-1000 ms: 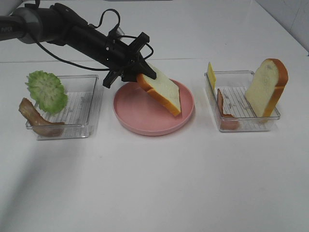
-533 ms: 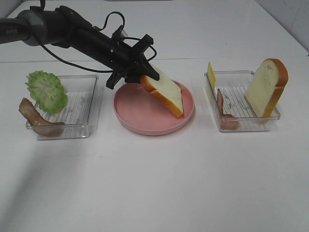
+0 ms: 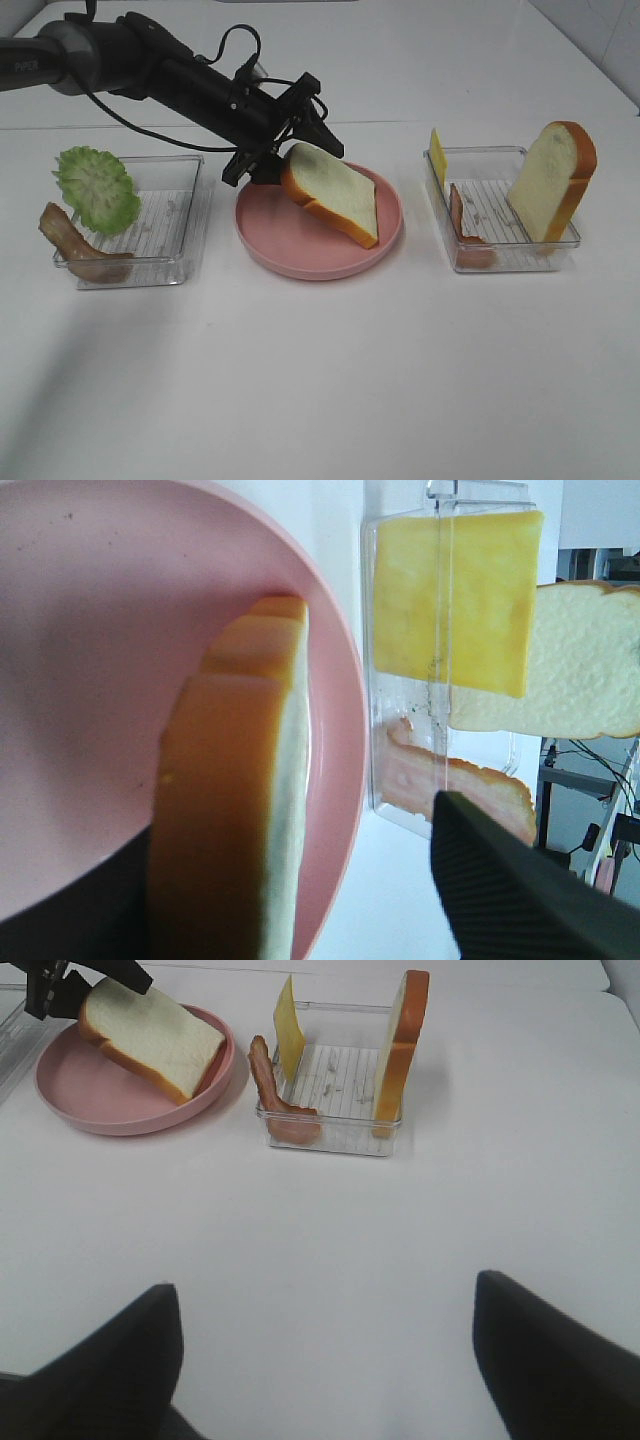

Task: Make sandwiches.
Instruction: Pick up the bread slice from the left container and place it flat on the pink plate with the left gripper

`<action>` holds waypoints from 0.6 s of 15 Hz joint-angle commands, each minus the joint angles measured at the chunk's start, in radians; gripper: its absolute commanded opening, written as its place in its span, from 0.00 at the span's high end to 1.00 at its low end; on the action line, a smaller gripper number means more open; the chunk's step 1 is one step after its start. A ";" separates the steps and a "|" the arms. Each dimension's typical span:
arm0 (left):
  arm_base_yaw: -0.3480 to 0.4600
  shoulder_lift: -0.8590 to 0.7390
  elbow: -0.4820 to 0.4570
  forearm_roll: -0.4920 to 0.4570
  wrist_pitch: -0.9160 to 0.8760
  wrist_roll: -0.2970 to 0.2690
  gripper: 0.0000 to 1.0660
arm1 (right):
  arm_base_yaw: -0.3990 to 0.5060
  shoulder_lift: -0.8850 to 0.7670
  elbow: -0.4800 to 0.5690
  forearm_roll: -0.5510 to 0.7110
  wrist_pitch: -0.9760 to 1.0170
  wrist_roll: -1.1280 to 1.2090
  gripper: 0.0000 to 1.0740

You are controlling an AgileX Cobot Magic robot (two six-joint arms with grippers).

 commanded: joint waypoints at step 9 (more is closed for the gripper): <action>-0.099 -0.051 -0.126 0.453 0.041 -0.052 0.25 | -0.004 -0.016 -0.001 0.002 -0.009 -0.009 0.29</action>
